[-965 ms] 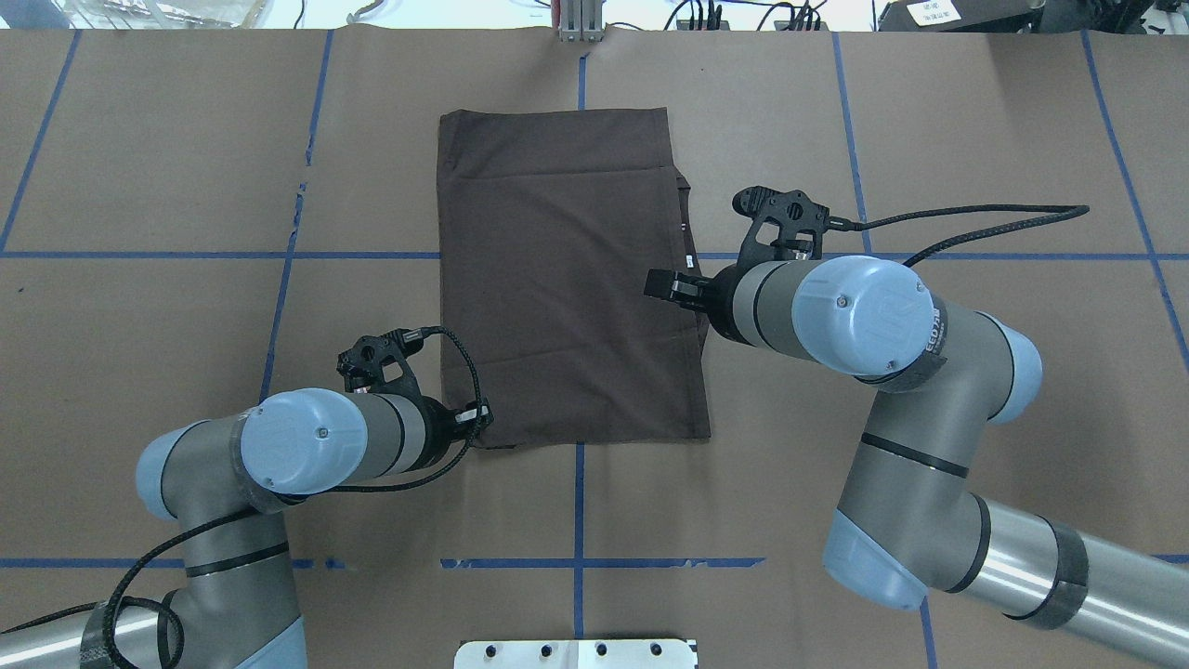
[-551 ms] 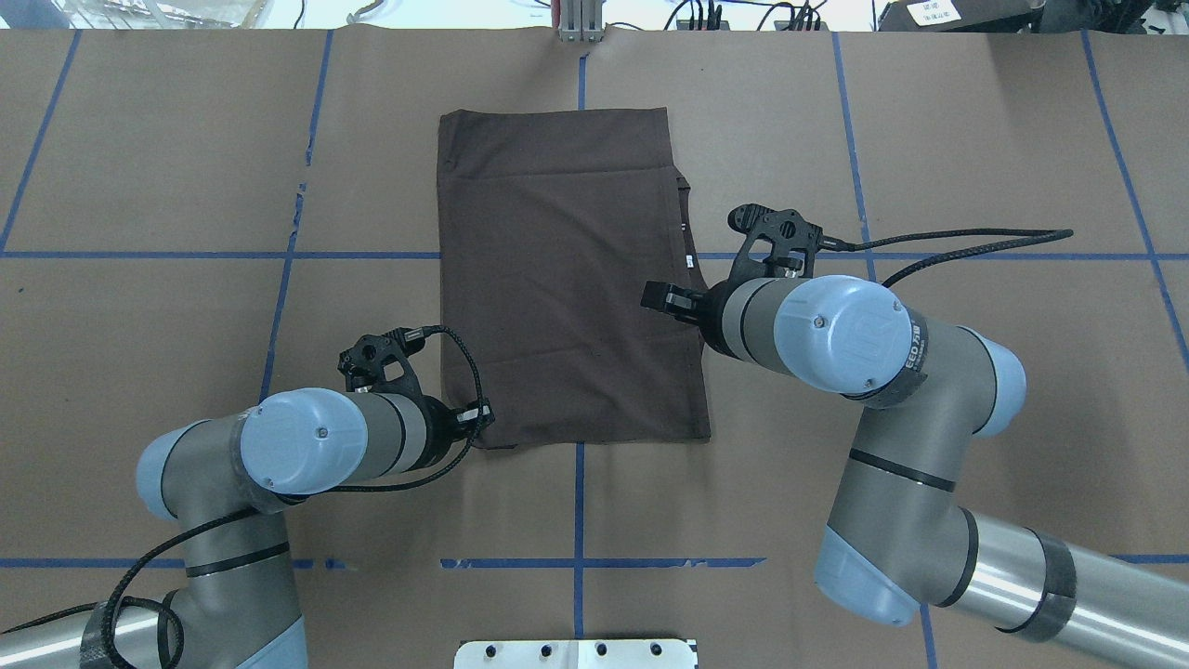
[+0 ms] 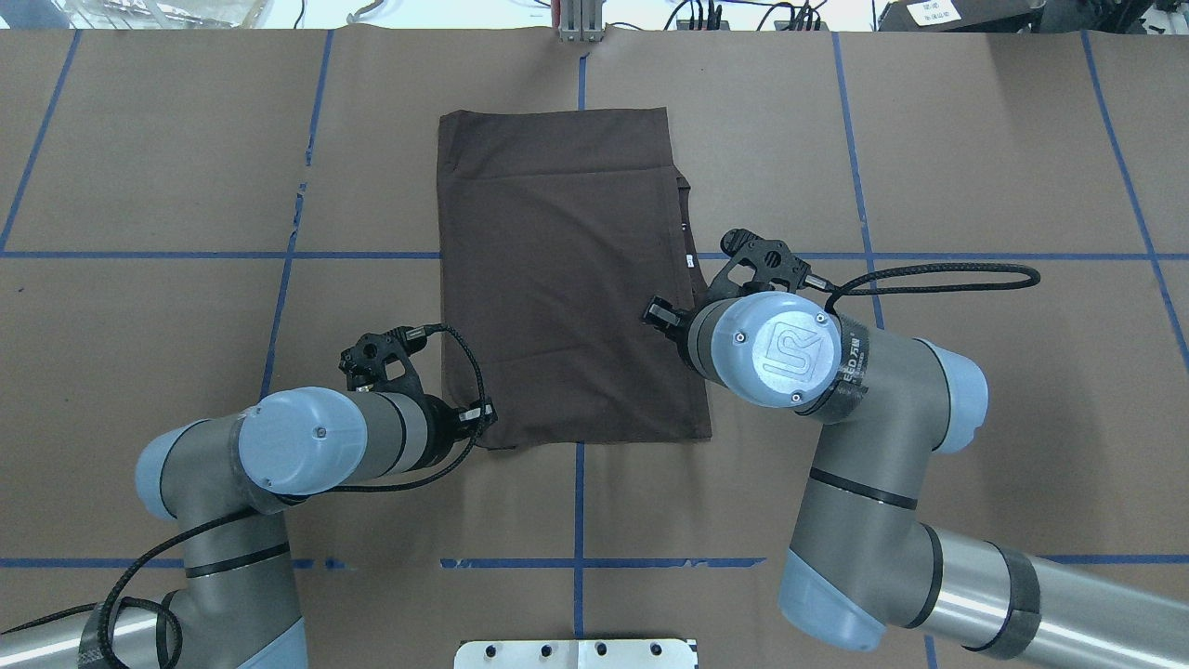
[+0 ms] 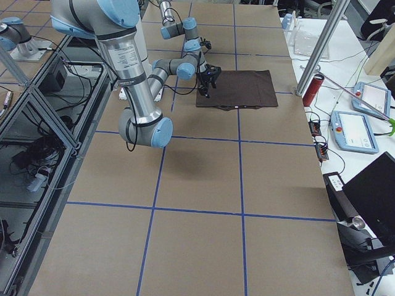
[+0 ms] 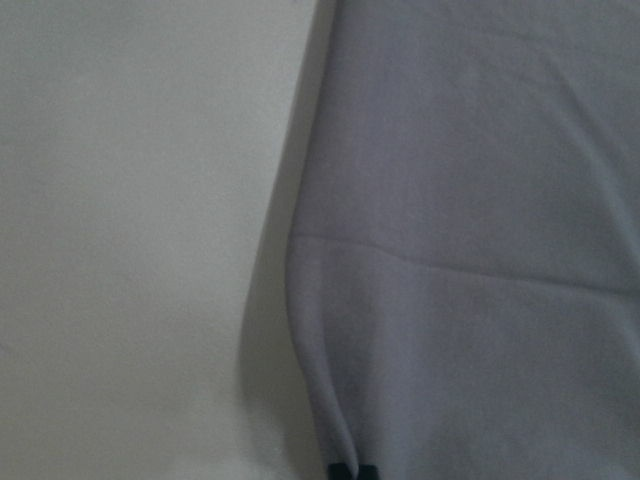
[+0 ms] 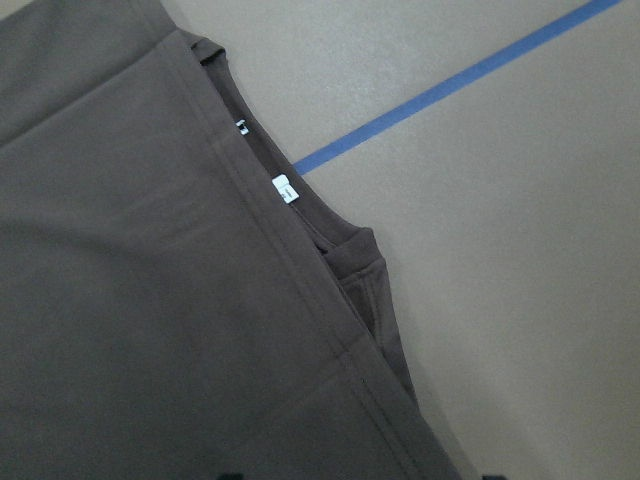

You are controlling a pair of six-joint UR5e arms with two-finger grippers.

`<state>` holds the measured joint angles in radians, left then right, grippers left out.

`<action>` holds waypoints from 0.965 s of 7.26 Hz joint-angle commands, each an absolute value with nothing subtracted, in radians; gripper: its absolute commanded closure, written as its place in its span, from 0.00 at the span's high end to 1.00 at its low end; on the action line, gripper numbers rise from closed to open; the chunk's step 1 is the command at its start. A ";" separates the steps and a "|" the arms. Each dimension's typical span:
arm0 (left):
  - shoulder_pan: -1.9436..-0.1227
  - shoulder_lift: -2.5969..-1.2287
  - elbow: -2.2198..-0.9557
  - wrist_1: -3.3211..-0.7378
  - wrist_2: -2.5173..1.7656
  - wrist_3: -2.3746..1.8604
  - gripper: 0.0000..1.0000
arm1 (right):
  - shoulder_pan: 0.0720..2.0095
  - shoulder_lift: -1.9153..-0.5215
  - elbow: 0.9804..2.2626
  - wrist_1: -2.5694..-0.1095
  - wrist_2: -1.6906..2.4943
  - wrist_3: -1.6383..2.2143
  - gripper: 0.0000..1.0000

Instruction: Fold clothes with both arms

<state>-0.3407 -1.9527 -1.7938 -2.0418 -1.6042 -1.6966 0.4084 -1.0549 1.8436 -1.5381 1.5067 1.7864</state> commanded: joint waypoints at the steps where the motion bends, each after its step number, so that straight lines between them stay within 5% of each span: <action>1: -0.342 -1.953 -1.796 -2.042 -1.605 -1.698 0.00 | 0.384 -0.970 1.728 -1.554 1.499 1.782 0.86; 7: -0.342 -1.953 -1.798 -2.042 -1.603 -1.698 0.00 | 0.339 -0.959 1.672 -1.574 1.499 1.776 0.83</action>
